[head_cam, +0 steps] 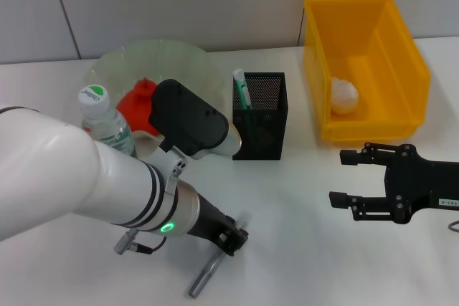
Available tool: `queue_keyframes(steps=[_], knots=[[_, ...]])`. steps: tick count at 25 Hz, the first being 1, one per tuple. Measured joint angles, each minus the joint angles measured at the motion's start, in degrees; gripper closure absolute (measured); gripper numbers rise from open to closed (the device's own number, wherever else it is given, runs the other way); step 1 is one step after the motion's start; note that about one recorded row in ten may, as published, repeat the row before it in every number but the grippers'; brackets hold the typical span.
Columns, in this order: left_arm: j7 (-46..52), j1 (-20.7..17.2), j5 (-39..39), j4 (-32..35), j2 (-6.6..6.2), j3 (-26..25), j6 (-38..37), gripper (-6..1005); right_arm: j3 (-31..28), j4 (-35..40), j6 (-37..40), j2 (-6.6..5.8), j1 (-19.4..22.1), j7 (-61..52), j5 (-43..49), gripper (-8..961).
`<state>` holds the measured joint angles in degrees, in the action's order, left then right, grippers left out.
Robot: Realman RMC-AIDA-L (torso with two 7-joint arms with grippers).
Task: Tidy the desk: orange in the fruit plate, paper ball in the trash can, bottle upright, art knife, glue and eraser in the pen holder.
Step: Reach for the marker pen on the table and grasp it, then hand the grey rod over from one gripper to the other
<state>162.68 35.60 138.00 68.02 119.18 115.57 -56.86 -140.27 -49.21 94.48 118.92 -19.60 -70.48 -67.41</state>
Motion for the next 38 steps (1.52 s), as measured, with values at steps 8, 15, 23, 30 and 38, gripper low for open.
queue_keyframes(steps=[8,15,23,30,38], knots=[[0.0,0.0,-0.11,-0.59,0.0,-0.02,0.0,738,0.0,-0.01,0.01,0.0,0.0,0.0,-0.06,179],[0.0,0.07,-0.11,-0.61,0.0,0.01,-0.01,819,0.01,-0.01,0.01,0.0,0.0,0.0,-0.07,178],[0.0,0.09,-0.09,-0.23,0.0,0.09,0.0,818,0.04,-0.01,0.01,0.0,0.0,0.0,-0.17,178],[0.01,-0.16,-0.1,0.76,0.0,-0.11,0.46,825,-1.24,-0.54,0.01,-0.01,0.23,0.0,-0.29,178],[0.06,-0.94,-0.09,3.16,0.0,-0.42,1.46,838,-6.12,-0.64,0.01,-0.28,1.13,0.03,0.0,178]])
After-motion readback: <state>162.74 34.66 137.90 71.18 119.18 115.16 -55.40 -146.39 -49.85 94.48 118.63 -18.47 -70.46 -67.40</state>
